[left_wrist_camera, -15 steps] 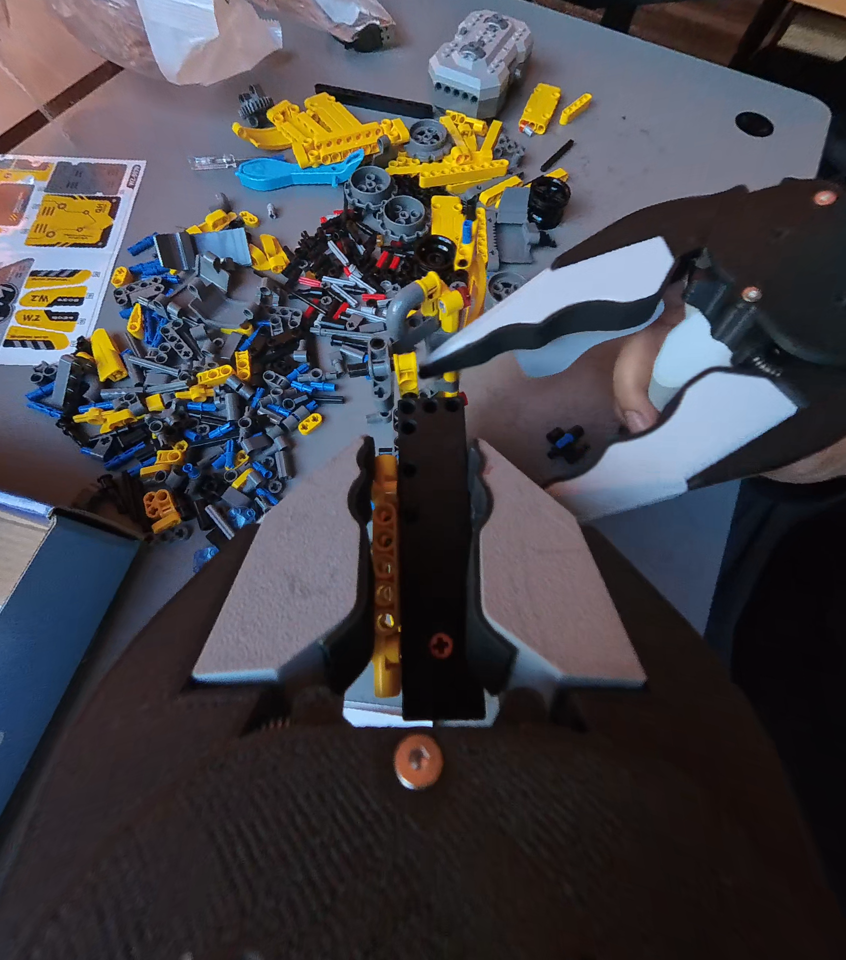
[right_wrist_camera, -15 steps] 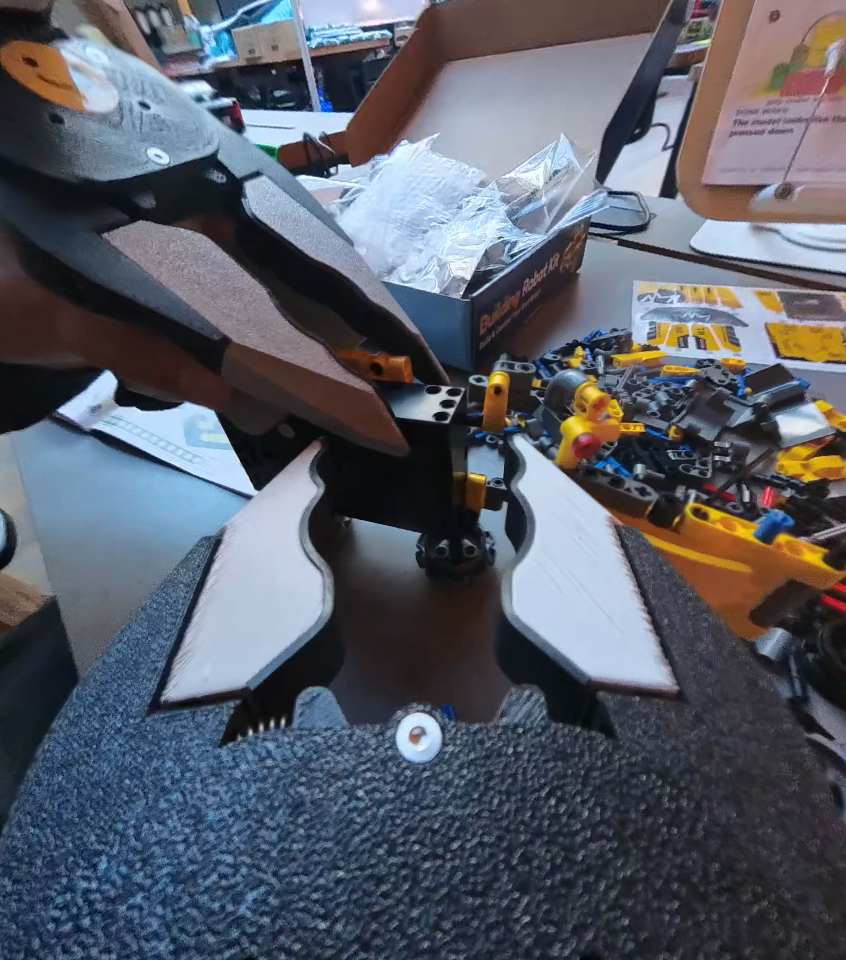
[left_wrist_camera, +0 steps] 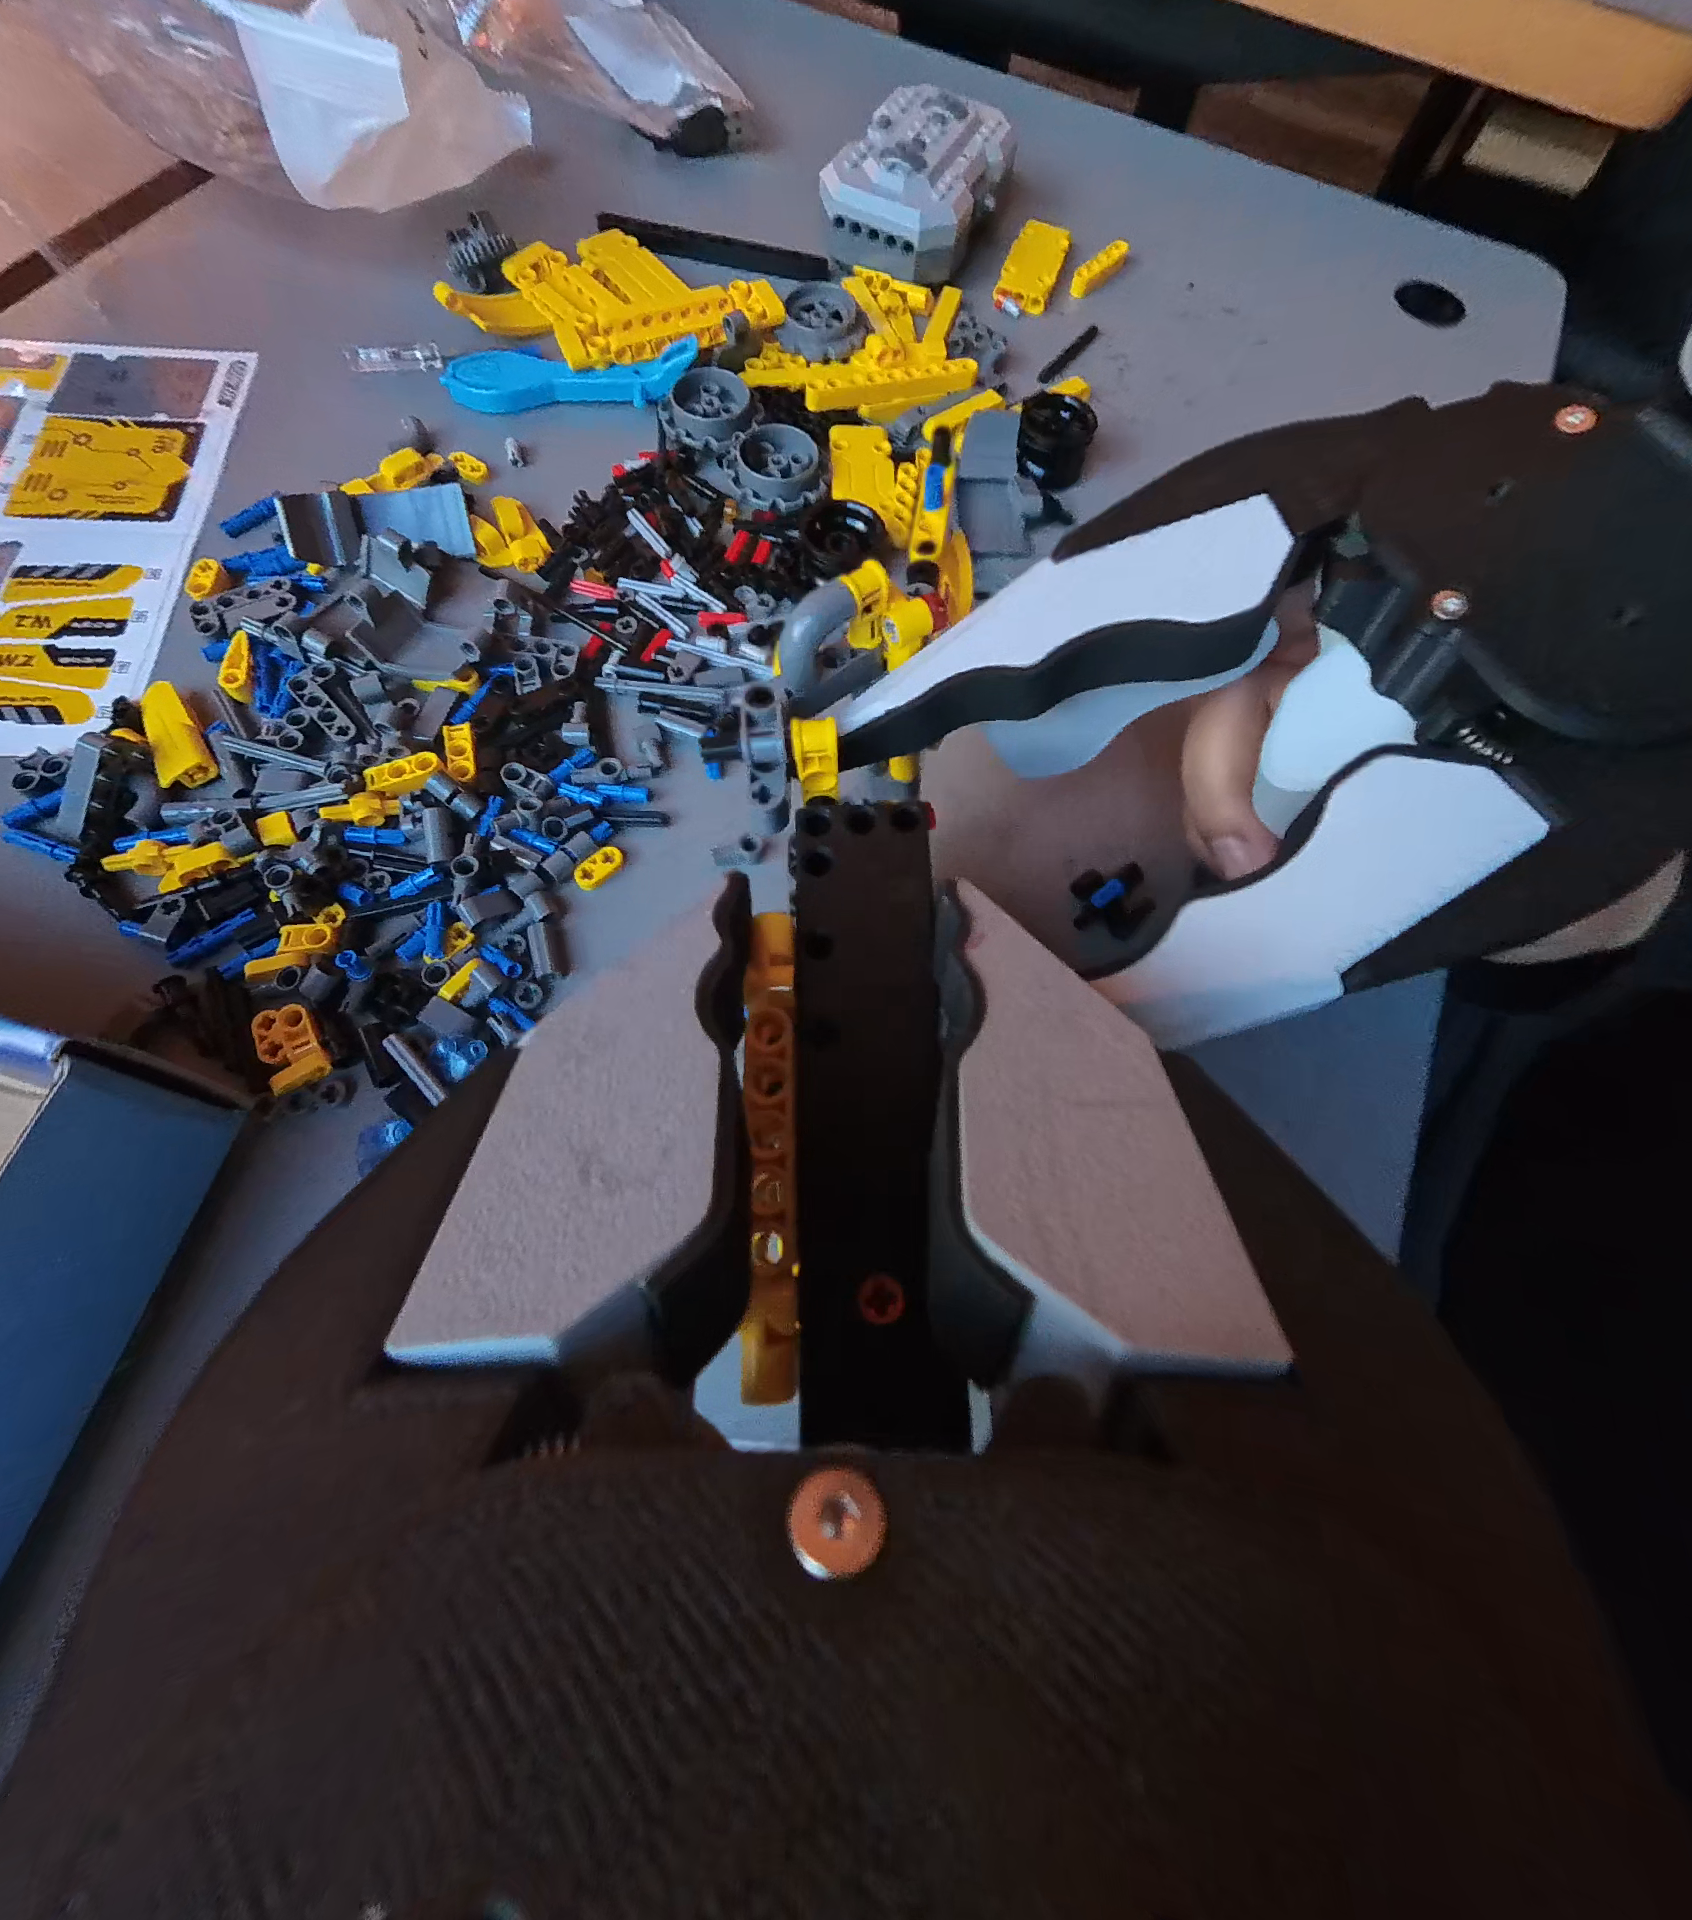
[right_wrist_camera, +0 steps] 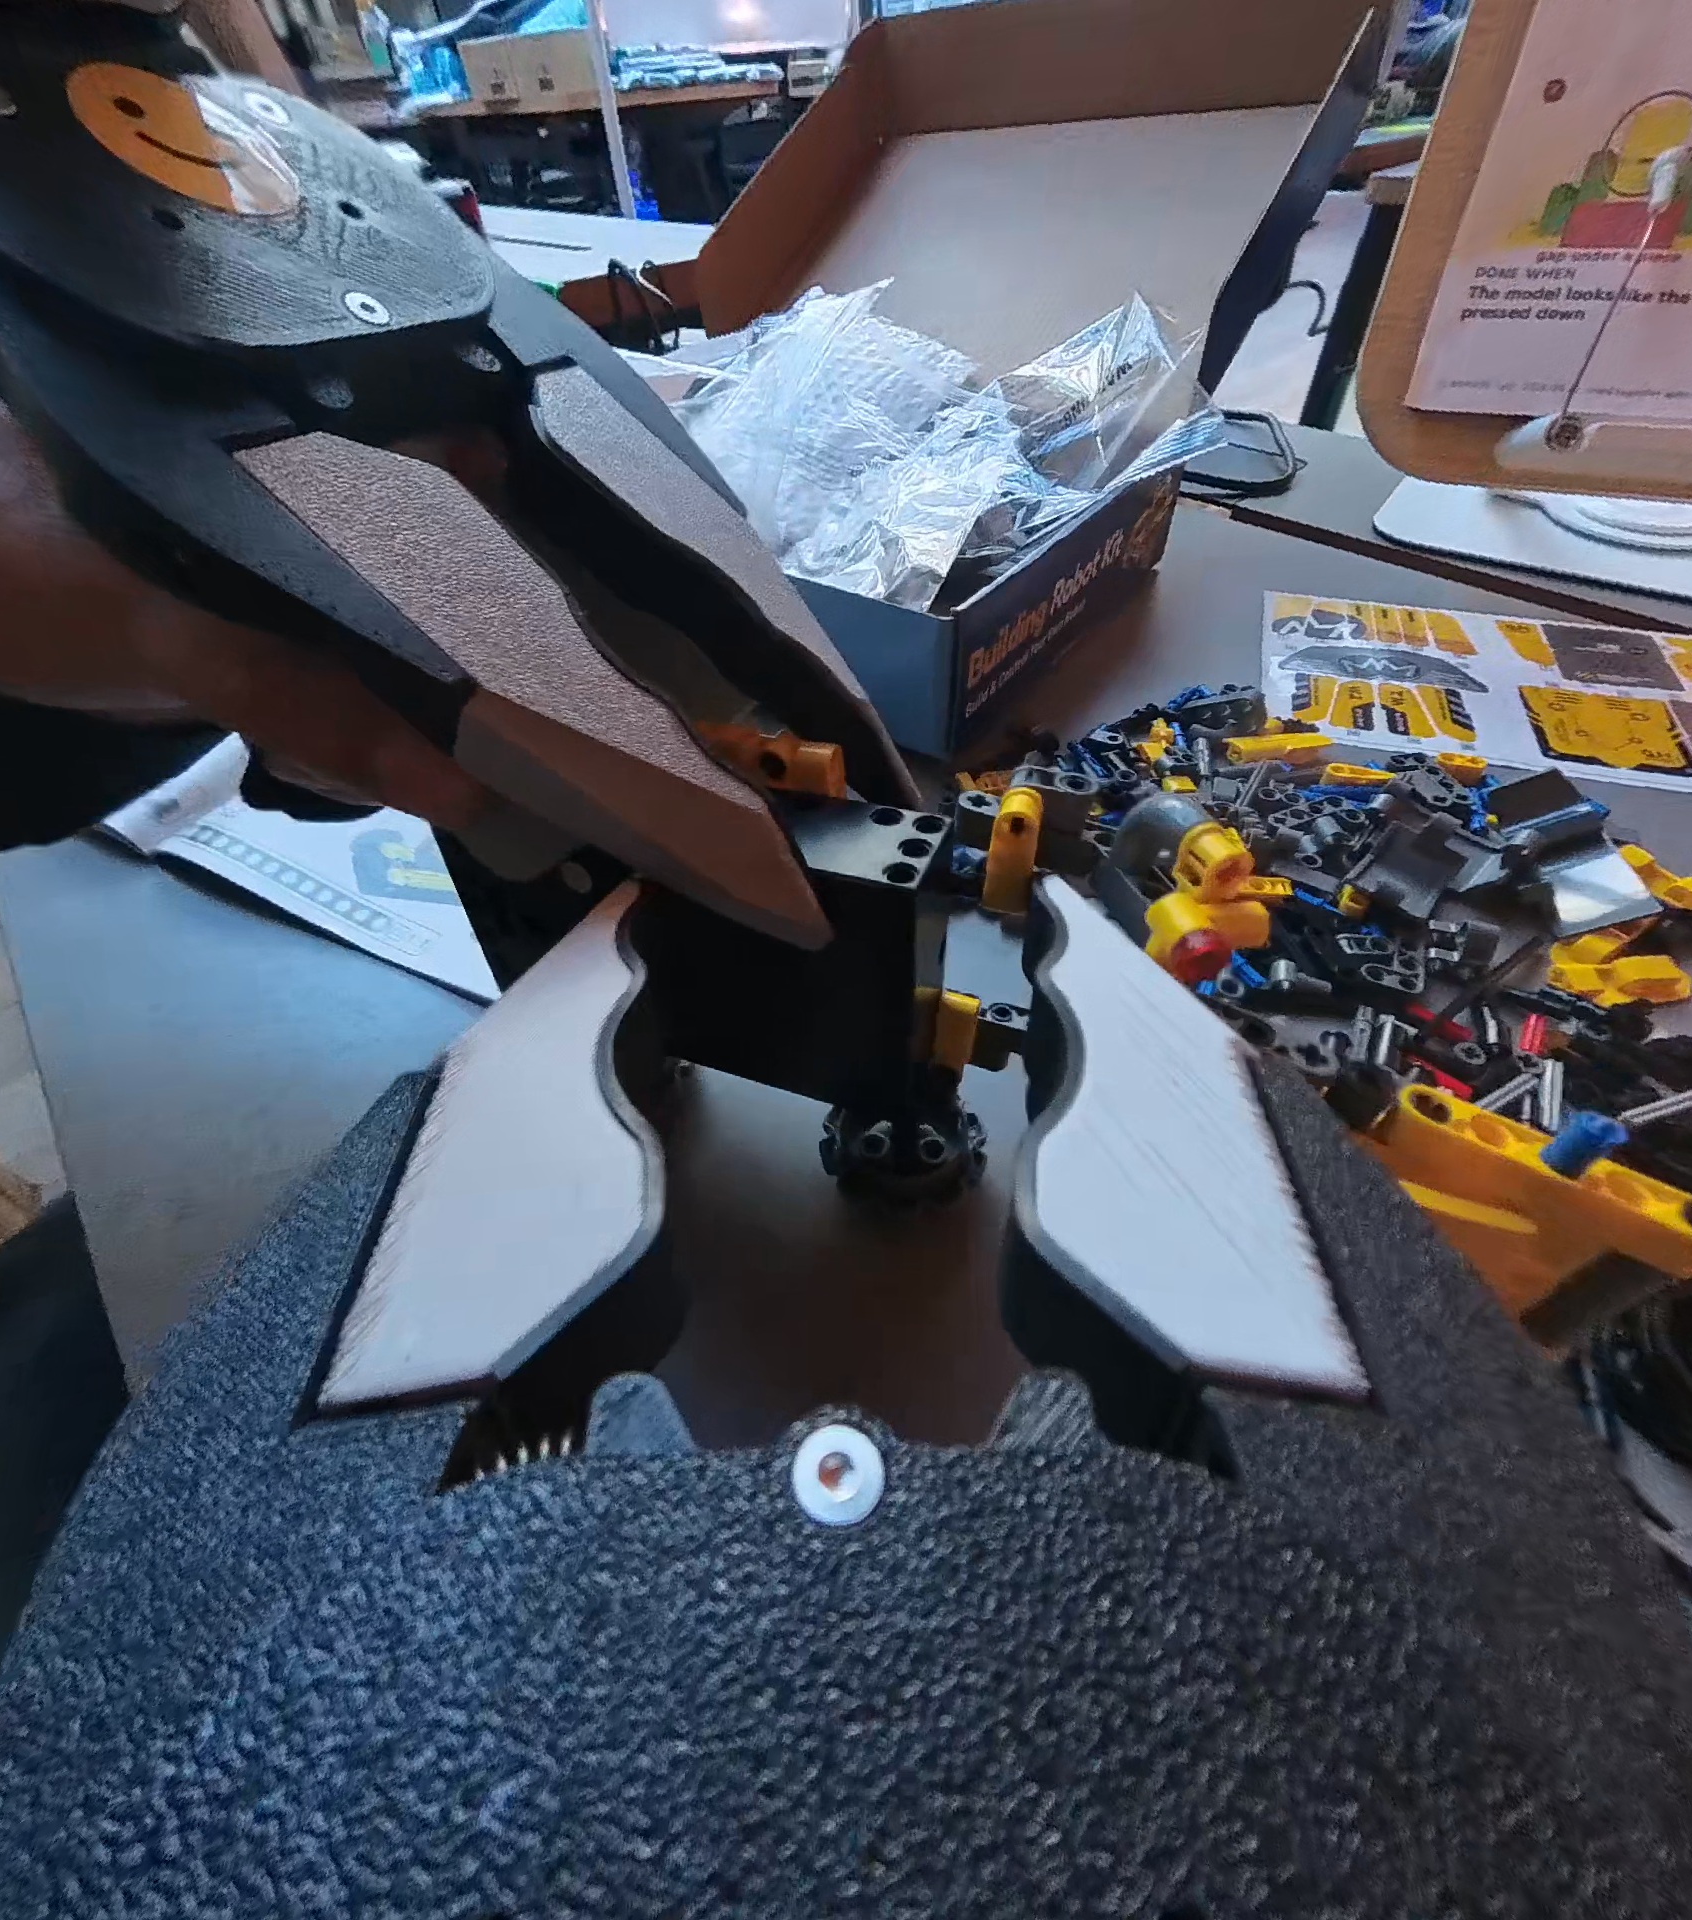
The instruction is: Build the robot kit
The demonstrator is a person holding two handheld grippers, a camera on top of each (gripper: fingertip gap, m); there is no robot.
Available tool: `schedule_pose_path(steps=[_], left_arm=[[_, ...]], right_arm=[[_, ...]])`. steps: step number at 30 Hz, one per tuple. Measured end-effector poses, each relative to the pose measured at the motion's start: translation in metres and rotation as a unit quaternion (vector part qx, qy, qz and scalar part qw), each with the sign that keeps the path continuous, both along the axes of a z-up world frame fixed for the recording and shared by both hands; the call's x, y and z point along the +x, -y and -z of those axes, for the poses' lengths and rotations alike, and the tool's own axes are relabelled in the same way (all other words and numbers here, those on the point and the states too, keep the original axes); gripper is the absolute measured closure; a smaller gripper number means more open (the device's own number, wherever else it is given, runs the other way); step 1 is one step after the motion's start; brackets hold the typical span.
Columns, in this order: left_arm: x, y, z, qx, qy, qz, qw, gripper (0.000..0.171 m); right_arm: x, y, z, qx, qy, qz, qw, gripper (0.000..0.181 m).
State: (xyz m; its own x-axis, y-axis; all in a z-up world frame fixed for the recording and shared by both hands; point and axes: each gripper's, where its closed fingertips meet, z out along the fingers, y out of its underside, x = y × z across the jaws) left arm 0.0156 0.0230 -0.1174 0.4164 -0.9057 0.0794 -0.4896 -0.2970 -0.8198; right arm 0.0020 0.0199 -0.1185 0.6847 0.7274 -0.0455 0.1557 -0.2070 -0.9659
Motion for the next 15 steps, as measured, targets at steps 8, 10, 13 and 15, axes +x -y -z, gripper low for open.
schedule_pose_path(steps=[8, 10, 13, 15], left_arm=[[-0.0026, -0.0024, -0.0012, 0.025, 0.032, -0.025, 0.999, 0.14], [-0.003, -0.0043, -0.0011, 0.025, 0.037, -0.028, 0.999, 0.14], [-0.0033, -0.0072, -0.0008, 0.02, 0.042, -0.031, 0.998, 0.14], [-0.0035, -0.0061, -0.001, 0.024, 0.042, -0.031, 0.998, 0.14]], right_arm=[[-0.0048, 0.0003, 0.0016, -0.008, 0.004, -0.006, 1.0, 0.112], [-0.0052, -0.0004, 0.0021, -0.014, 0.007, -0.007, 1.0, 0.112], [-0.006, -0.003, 0.0031, -0.019, 0.009, -0.01, 1.0, 0.112], [-0.0063, -0.0036, 0.0031, -0.016, 0.017, -0.015, 1.0, 0.112]])
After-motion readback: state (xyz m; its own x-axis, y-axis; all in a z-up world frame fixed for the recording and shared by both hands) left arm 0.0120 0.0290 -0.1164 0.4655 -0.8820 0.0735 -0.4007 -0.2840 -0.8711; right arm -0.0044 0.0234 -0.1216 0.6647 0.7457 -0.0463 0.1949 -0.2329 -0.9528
